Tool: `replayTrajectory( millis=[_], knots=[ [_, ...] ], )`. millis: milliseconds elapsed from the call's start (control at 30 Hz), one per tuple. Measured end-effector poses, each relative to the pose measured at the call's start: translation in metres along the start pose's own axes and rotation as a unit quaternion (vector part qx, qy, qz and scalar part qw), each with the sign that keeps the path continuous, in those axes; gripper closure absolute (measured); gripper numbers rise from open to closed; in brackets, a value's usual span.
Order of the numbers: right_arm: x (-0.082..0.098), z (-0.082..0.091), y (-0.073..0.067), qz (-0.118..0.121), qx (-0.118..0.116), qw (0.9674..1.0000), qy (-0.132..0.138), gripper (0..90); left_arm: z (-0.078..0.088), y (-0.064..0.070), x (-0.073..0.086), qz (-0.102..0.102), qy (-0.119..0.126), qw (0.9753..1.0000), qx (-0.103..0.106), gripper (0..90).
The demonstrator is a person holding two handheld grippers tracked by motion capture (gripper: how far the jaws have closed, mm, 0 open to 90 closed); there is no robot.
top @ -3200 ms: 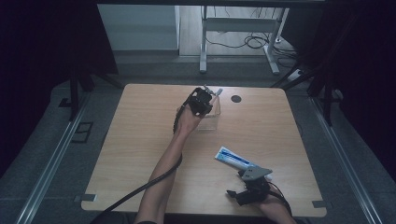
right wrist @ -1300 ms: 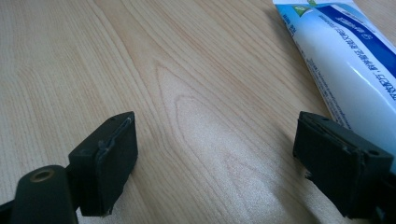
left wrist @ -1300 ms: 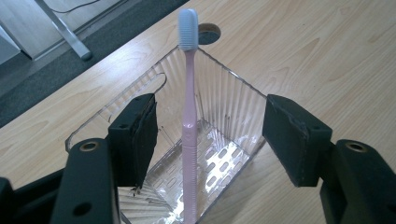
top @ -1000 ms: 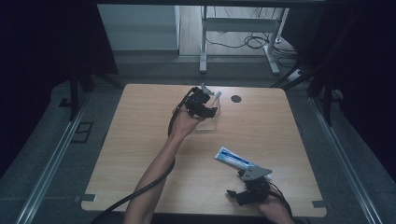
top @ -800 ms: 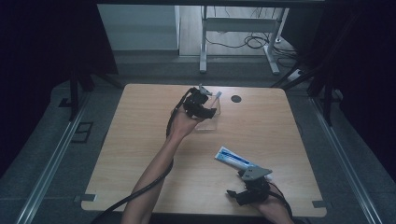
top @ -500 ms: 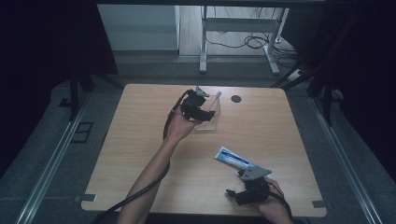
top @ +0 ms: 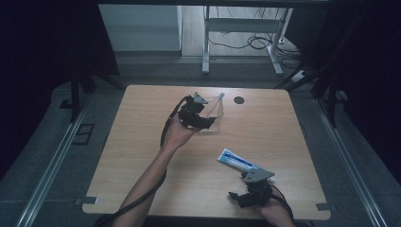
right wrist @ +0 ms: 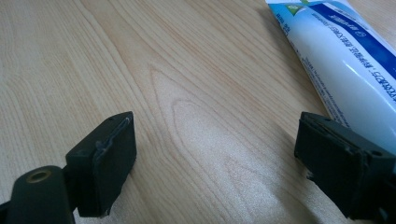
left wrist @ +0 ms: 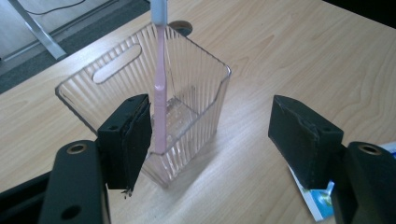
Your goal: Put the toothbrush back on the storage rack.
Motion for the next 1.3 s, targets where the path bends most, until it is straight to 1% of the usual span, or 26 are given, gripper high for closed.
replayTrajectory(
  millis=[33,67,200,333,433,500,633,733,833,967,1033,1200,1300],
  knots=[
    [0.000,0.000,0.000,0.000,0.000,1.0000,0.000,12.2,0.000,0.000,0.002,0.003,-0.001,1.0000,0.001,29.9],
    [0.000,0.000,0.000,0.000,-0.001,1.0000,0.000,12.0,0.001,0.000,0.004,0.001,-0.006,1.0000,0.002,29.5],
    [0.000,0.000,0.000,0.000,-0.001,1.0000,-0.001,11.3,0.004,-0.001,0.011,0.007,-0.009,0.9999,0.005,27.9],
    [0.000,0.000,-0.001,0.002,-0.004,1.0000,-0.004,8.8,0.010,-0.002,0.017,0.015,-0.006,0.9998,0.008,26.0],
    [0.000,-0.001,-0.002,0.003,-0.004,1.0000,-0.006,6.8,0.013,-0.002,0.020,0.017,-0.005,0.9998,0.007,24.6],
    [0.000,-0.001,-0.002,0.004,-0.005,0.9999,-0.008,5.6,0.018,-0.001,0.023,0.021,-0.002,0.9998,0.007,23.2],
    [0.000,-0.002,-0.002,0.006,-0.006,0.9999,-0.011,3.3,0.025,0.001,0.027,0.019,0.001,0.9998,0.007,21.4],
    [-0.001,-0.002,-0.003,0.003,-0.005,0.9999,-0.012,1.7,0.027,0.003,0.029,0.017,0.002,0.9998,0.007,20.1],
    [-0.001,-0.003,-0.003,0.005,-0.005,0.9999,-0.015,0.5,0.032,0.007,0.035,0.009,0.001,1.0000,0.002,19.3],
    [-0.001,-0.003,-0.003,0.006,-0.007,0.9998,-0.017,0.0,0.034,0.008,0.040,0.010,0.000,1.0000,-0.001,17.2],
    [-0.001,-0.003,-0.004,0.006,-0.008,0.9998,-0.018,0.0,0.035,0.008,0.047,0.012,-0.003,0.9999,-0.001,16.1],
    [-0.001,-0.003,-0.004,0.005,-0.007,0.9998,-0.018,0.0,0.035,0.008,0.059,0.025,-0.003,0.9997,-0.001,14.9],
    [-0.001,-0.003,-0.004,0.006,-0.007,0.9998,-0.018,0.0,0.035,0.009,0.066,0.025,-0.007,0.9997,-0.001,14.4]
  ],
)
Point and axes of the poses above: each handheld gripper's, and its own axes: z roughly backward along the jaws, x roughly out of its underside, y roughly to its right, the point moved 1 cm from there along -z, roughly forward along the jaws, and after that the axes turned 2 degrees about z, right-handed, at the moved point
